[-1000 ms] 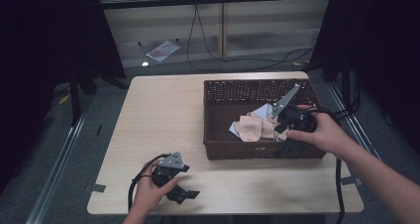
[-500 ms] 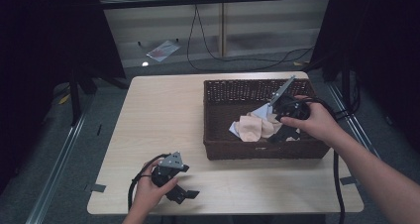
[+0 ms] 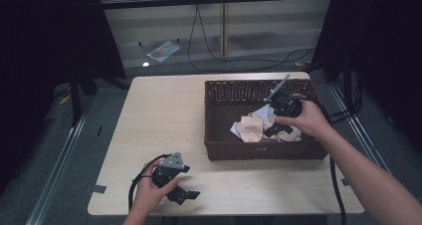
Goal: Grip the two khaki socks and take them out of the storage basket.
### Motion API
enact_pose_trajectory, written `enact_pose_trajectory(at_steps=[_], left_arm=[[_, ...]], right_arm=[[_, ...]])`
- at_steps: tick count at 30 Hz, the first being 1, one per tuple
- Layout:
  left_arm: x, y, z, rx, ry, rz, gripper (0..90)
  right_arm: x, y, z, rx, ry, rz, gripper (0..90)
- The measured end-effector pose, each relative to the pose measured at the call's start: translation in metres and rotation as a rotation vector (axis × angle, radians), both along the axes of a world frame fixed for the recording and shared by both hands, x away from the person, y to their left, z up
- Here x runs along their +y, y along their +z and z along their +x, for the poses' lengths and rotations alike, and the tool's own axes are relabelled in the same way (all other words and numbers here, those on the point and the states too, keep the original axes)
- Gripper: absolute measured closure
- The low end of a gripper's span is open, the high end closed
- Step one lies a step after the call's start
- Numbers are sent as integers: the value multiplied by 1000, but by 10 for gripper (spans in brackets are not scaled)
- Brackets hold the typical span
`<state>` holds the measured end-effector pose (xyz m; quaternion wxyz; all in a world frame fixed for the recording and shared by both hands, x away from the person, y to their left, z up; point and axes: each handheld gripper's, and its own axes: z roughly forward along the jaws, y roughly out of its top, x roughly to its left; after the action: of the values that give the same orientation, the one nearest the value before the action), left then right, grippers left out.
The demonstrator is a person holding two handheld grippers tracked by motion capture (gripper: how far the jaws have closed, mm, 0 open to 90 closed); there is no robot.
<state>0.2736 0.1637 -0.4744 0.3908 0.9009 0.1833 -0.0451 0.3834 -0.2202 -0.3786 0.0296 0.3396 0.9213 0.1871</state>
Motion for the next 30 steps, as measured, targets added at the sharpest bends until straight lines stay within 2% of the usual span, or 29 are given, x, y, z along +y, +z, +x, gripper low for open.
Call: enact_pose_trajectory(at_steps=[5, 8, 9, 13, 16, 17, 18, 20, 21, 24, 30], left_arm=[[0, 0, 0, 2, -1, 2, 31], [1, -1, 1, -3, -3, 3, 31], [1, -1, 1, -3, -4, 3, 31], [1, -1, 1, -2, 2, -6, 31], [1, -1, 1, -2, 1, -7, 32], [1, -1, 1, 0, 3, -11, 31], [2, 0, 1, -2, -9, 8, 31], [2, 0, 1, -4, -1, 1, 31], [2, 0, 1, -1, 0, -2, 31], [2, -1, 1, 0, 5, -6, 31], [2, 0, 1, -1, 0, -4, 31]], right_arm=[[5, -9, 8, 4, -29, 10, 75], [6, -13, 12, 5, -32, 23, 116], [7, -15, 14, 12, -53, 35, 134], [6, -20, 20, 11, -68, 32, 202], [3, -24, 27, 17, -88, 47, 259], [3, -26, 28, 19, -94, 53, 267], [2, -27, 31, 24, -98, 53, 274], [2, -29, 32, 26, -105, 56, 289], [1, -33, 36, 45, -111, 71, 354], [2, -36, 39, 51, -116, 64, 363], [5, -44, 46, 77, -124, 60, 437]])
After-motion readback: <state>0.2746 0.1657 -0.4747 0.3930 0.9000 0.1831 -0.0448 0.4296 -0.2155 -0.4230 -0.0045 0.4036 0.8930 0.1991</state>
